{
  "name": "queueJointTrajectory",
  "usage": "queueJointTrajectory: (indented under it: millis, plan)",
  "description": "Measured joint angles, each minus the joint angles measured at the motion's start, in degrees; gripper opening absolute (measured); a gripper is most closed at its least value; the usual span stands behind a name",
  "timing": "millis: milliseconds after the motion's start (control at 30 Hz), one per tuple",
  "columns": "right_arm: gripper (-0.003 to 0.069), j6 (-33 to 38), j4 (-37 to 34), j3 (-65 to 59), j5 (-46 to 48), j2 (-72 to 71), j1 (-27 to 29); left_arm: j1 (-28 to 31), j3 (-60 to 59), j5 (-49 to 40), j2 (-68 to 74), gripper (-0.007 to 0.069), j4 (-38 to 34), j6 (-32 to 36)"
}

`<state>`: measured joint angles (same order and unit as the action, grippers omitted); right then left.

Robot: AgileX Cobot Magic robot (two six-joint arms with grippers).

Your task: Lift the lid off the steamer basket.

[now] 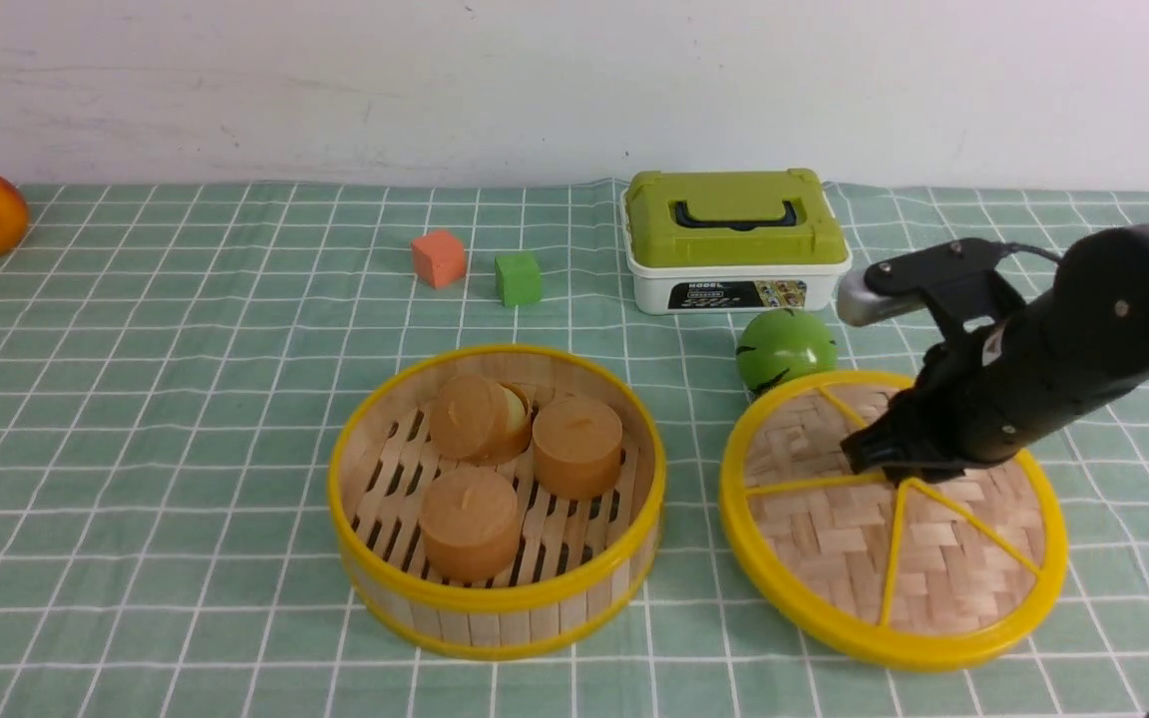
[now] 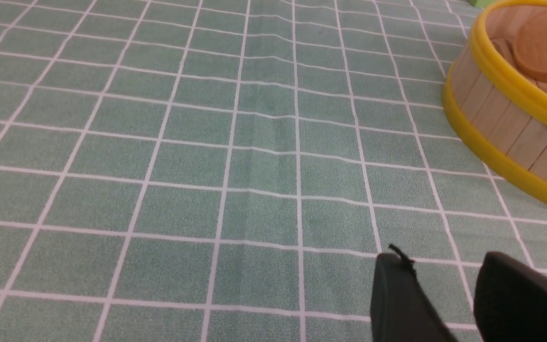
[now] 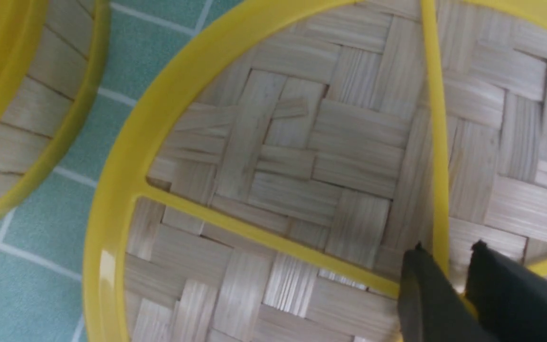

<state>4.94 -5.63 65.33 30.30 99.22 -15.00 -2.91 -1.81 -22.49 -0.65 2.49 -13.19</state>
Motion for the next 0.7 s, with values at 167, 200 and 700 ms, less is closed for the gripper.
queueJointTrajectory:
  millis: [167,200,700]
  plan:
    - [0.019,0.0,0.0,0.0,-2.02,1.9,0.0,0.0,0.0,0.0,0.0,0.0239,0.0,0.0]
    - [0.0202,0.0,0.0,0.0,-2.08,1.9,0.0,0.0,0.0,0.0,0.0,0.0239,0.0,0.0]
    - [0.0119,0.0,1.52,-6.38,3.88,-36.66,-0.31,0.0,0.0,0.0,0.0,0.0239,0.0,0.0]
